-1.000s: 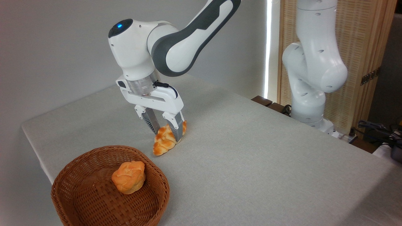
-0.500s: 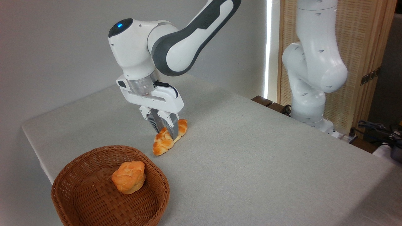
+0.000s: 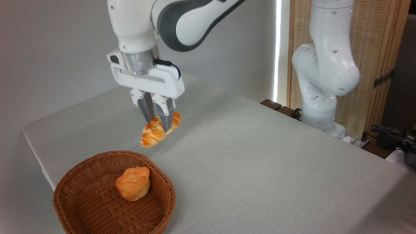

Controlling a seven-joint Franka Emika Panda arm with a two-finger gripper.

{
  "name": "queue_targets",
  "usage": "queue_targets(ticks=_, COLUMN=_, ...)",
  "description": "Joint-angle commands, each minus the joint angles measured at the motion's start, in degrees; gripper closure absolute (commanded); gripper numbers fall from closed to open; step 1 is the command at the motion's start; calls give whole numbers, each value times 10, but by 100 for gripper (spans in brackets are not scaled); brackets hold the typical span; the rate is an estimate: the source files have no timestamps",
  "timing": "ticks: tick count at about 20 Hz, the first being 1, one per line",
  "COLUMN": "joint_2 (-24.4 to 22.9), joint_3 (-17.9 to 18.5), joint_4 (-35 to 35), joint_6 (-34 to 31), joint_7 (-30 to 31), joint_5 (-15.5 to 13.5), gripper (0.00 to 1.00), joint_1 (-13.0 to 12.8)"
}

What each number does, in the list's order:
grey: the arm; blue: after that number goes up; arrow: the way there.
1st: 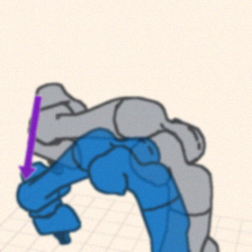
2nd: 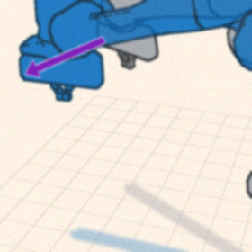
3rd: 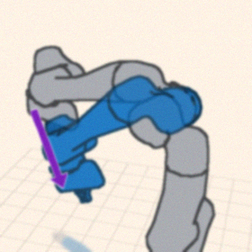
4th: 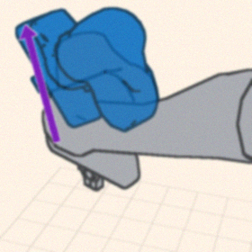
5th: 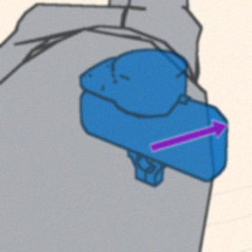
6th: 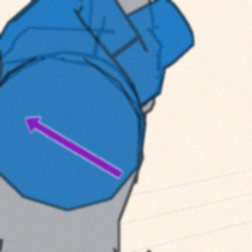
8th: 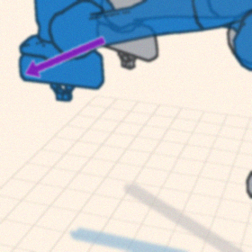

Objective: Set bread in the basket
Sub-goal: 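Lift the braided roll and carry it over the wicker basket, then open the gripper to drop the roll beside the orange bun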

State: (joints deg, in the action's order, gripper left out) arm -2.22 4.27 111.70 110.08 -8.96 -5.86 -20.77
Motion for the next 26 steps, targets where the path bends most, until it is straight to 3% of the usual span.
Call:
queue_targets(ticks=1, joint_2=4, joint_3=26, joint_4=-28, joint_6=52, joint_7=-4, joint_5=2, gripper=58, joint_1=-2)
queue_targets(ticks=10, joint_2=23, joint_3=63, joint_4=-29, joint_6=223, joint_7=3, joint_5=-6, gripper=53, joint_1=-1)
queue_targets(ticks=12, joint_2=28, joint_3=64, joint_4=-29, joint_6=246, joint_7=5, joint_5=-6, gripper=45, joint_1=-1)
queue_targets(ticks=13, joint_2=28, joint_3=73, joint_4=-29, joint_6=253, joint_7=5, joint_5=-6, gripper=30, joint_1=-1)
queue_targets(ticks=14, joint_2=30, joint_3=76, joint_4=-29, joint_6=264, joint_7=7, joint_5=-6, gripper=5, joint_1=-1)
queue_targets(ticks=15, joint_2=31, joint_3=76, joint_4=-29, joint_6=268, joint_7=10, joint_5=-5, gripper=2, joint_1=-1)
queue_targets(ticks=18, joint_2=35, joint_3=86, joint_4=-29, joint_6=300, joint_7=16, joint_5=-6, gripper=0, joint_1=-1)
queue_targets(ticks=26, joint_2=37, joint_3=87, joint_4=-28, joint_6=305, joint_7=16, joint_5=-5, gripper=0, joint_1=-1)
